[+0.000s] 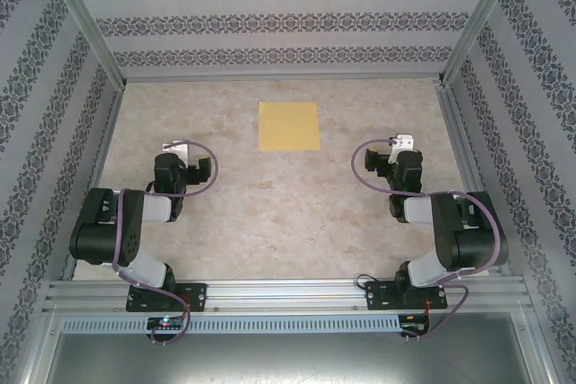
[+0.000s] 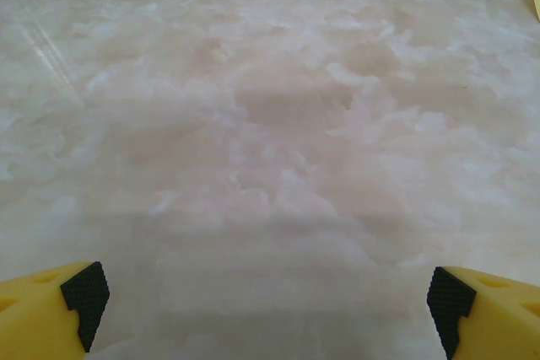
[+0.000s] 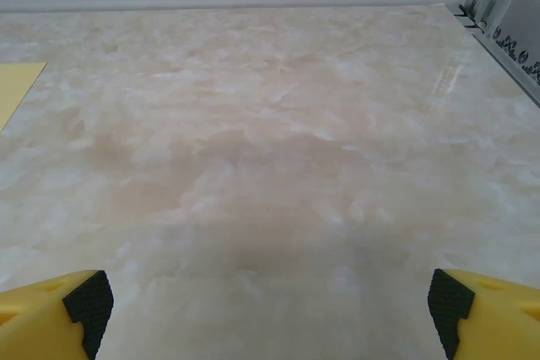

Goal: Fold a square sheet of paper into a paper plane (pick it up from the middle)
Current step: Move the square sheet of paper to the center of the table.

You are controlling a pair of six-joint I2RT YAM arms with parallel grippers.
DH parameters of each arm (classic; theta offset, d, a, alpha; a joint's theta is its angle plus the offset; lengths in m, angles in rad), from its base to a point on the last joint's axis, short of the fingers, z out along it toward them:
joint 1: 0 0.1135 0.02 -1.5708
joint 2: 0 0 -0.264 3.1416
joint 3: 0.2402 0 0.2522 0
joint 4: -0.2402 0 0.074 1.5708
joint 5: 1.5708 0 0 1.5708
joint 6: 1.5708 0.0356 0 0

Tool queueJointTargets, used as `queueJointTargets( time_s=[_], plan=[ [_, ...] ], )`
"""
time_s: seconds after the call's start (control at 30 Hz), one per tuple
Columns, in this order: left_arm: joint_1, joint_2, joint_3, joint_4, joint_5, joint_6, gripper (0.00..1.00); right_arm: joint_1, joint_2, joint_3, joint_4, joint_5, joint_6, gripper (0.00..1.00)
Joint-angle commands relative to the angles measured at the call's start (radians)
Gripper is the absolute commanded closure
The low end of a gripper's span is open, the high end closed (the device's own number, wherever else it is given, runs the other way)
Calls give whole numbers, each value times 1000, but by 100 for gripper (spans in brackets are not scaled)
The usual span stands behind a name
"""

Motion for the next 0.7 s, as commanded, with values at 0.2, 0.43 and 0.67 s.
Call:
queueJointTargets(
  time_s=[0.2, 0.43, 0.67],
  plan=[
    [5, -6, 9, 61, 19, 22, 0, -14, -10, 17, 22, -41, -7, 2],
    [4, -5, 10, 59, 21, 21, 0, -15, -11, 17, 23, -45, -7, 2],
    [5, -54, 19, 8, 13, 20, 0, -10, -100, 6, -19, 3, 0, 2]
  ],
)
